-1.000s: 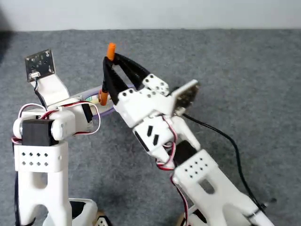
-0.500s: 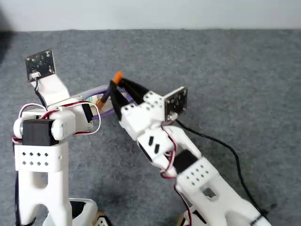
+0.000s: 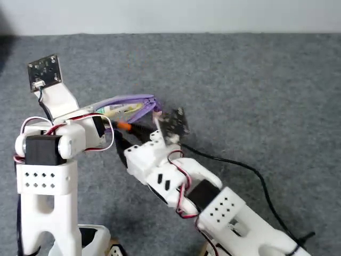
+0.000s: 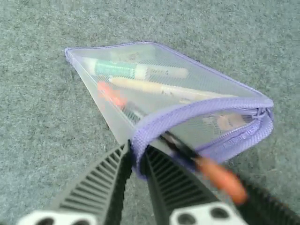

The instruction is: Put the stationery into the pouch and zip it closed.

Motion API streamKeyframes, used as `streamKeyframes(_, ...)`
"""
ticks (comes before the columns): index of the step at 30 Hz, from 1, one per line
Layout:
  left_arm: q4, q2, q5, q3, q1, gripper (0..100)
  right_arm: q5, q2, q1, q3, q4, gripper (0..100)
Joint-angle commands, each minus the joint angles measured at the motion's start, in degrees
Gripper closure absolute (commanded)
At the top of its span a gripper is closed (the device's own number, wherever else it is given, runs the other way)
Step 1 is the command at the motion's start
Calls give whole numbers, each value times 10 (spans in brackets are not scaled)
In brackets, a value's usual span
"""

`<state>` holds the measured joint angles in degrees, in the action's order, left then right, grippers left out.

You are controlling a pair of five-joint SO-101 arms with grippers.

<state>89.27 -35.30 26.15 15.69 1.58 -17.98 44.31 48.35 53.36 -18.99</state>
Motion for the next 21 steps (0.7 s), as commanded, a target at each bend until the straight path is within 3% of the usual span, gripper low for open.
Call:
streamKeyframes(1, -17, 0, 3, 10, -5, 989, -9, -41, -9, -120, -86, 778)
streamKeyframes(12, -18, -4, 3, 19, -4, 989, -20, -36, -133, -221, -259, 899)
streamKeyframes(15, -18, -4, 3, 19, -4, 989, -4, -37, -160, -217, -305, 864)
streamKeyframes(21, -18, -4, 3, 18, -4, 989, 117, -63, -169, -158, -317, 694)
